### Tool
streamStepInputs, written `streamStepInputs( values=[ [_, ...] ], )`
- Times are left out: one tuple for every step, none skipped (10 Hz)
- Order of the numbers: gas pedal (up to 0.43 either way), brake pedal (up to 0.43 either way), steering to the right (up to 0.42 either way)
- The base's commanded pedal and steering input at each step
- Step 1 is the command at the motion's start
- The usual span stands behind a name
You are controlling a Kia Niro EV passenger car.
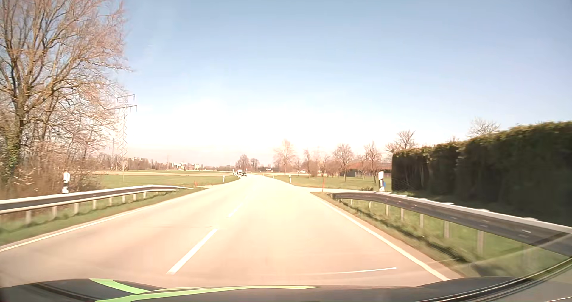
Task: Follow the waypoints while adhering to traffic rules and regulations
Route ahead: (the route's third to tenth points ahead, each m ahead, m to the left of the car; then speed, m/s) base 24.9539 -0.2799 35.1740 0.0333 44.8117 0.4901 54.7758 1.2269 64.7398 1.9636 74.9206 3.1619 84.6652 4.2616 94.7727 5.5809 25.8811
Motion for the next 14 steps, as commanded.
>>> streamStepInputs(
  values=[
    [0.197, 0.000, -0.006],
    [0.197, 0.000, -0.007],
    [0.197, 0.000, -0.008],
    [0.197, 0.000, -0.008],
    [0.197, 0.000, -0.008],
    [0.197, 0.000, -0.008],
    [0.197, 0.000, -0.009],
    [0.197, 0.000, -0.009],
    [0.197, 0.000, -0.009],
    [0.197, 0.000, -0.009],
    [0.197, 0.000, -0.009],
    [0.197, 0.000, -0.009],
    [0.197, 0.000, -0.008],
    [0.197, 0.000, -0.009]
  ],
)
